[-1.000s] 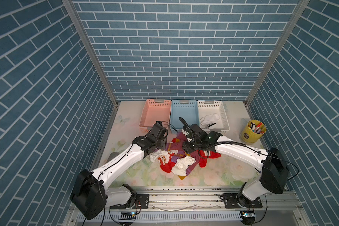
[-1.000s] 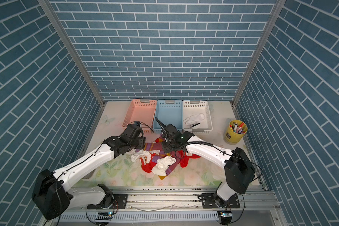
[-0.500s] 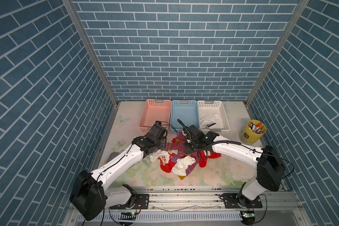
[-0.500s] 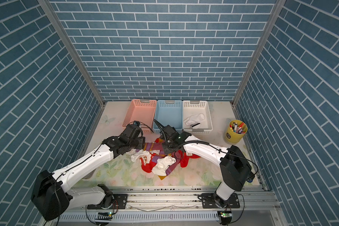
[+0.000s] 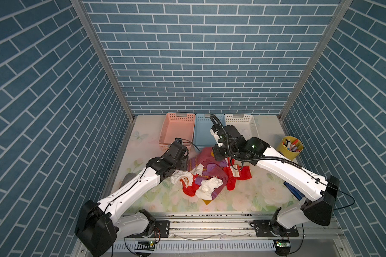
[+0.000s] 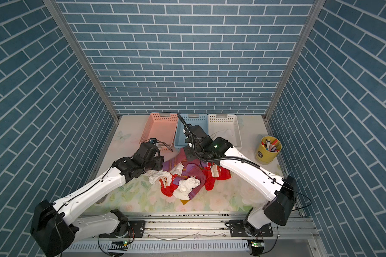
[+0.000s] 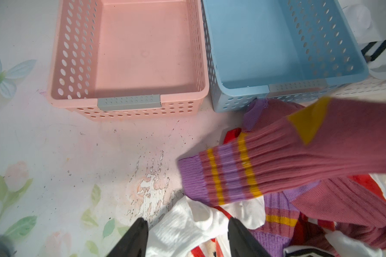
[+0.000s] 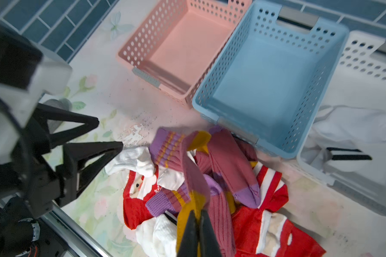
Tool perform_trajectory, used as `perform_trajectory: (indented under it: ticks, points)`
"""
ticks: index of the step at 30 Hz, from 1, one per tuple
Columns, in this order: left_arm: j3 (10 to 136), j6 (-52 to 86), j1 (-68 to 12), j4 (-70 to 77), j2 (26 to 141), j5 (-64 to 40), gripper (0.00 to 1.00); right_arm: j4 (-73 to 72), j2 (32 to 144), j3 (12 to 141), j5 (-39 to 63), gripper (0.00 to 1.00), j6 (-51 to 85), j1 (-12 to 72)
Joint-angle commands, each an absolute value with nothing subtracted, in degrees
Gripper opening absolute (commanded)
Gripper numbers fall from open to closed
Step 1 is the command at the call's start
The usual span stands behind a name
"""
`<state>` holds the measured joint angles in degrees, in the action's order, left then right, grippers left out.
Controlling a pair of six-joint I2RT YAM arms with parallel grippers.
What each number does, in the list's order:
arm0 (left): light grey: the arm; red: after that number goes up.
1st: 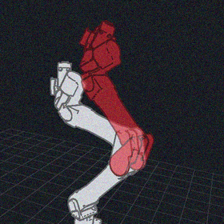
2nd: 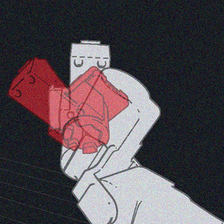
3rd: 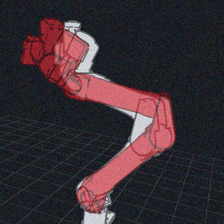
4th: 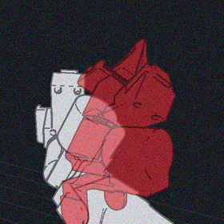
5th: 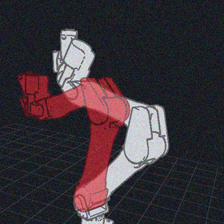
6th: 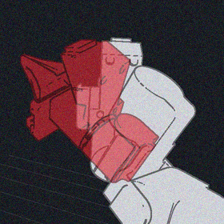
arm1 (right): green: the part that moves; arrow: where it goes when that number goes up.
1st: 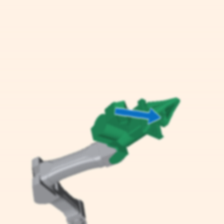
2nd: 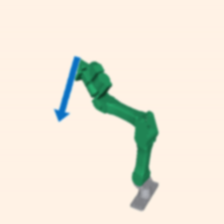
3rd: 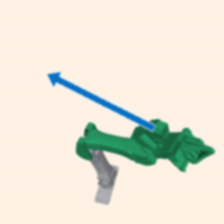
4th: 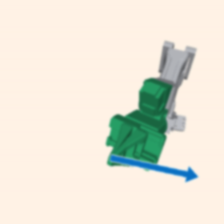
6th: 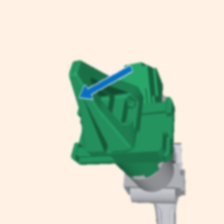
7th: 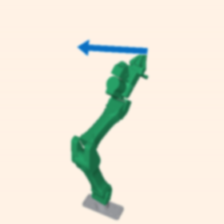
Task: Sort the socks into the basket by color
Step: Pick up the sock at the center of the board, then place the sock in the bin.
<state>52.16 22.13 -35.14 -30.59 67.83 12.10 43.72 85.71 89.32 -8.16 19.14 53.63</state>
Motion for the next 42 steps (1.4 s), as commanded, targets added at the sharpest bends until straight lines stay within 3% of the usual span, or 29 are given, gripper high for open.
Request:
perform_trajectory:
  ticks: [1, 14, 30, 42]
  points:
    - [51.2, 22.4, -34.7, -31.4, 66.4, 13.3, 0.64, 48.6, 84.2, 94.3, -10.7, 0.00, 15.2, 53.9]
    - [50.0, 23.2, -34.7, -31.2, 65.4, 12.8, 0.64, 52.2, 91.1, 112.4, -13.8, 0.00, 8.1, 53.1]
    - [48.2, 23.6, -34.8, -30.7, 64.6, 12.1, 0.65, 59.7, 114.9, 149.4, -7.7, 0.00, 2.2, 41.2]
    - [48.3, 23.5, -34.7, -31.5, 64.5, 13.0, 0.65, 56.6, 120.9, 147.4, -1.8, 0.00, 3.9, 39.1]
